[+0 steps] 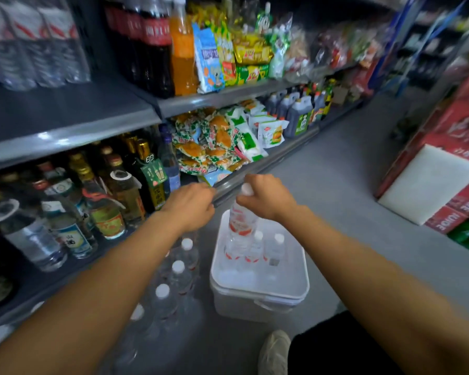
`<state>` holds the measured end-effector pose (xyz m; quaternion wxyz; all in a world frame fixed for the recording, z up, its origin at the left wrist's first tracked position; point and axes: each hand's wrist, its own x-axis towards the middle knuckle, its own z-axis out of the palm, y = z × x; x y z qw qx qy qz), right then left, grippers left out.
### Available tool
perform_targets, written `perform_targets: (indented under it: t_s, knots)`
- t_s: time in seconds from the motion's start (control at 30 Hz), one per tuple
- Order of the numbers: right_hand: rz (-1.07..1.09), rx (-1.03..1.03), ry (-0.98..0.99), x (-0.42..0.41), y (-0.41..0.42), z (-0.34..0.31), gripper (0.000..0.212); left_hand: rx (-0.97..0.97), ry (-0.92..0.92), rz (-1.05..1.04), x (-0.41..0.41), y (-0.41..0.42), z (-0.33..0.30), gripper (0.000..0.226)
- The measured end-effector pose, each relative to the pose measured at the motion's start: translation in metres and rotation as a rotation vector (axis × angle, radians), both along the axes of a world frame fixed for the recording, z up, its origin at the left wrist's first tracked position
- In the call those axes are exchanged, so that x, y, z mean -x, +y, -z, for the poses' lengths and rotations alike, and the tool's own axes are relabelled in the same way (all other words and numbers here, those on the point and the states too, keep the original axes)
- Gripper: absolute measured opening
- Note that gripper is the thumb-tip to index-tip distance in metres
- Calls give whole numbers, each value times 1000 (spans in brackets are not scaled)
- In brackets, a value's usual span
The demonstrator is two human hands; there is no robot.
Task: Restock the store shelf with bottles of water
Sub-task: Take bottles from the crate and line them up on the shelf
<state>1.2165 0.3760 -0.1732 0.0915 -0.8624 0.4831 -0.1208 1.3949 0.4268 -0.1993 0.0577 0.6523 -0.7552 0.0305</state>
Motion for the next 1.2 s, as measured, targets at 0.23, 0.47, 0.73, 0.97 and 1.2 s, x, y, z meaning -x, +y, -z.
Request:
perform_targets:
  t_s: [0.23,0.47,0.73,0.97,1.2]
  knots:
    - [-115,267,-148,-39,22,-128,27,241,-39,-72,-38,34,-111,22]
    - [-242,479,-327,-112,36,-215,35,357,-108,-214,-107,77,-190,27]
    - [-431,510,-484,-224,38,-261,47,436,-170,-423,-206,104,-232,28]
    - [-563,483,-452,-338,16,-253,32,398,-166,-523,-290,102,-227,20]
    - [-601,461,-373,-451,-23,-239,34,323,-174,-617,-368,81,-197,9]
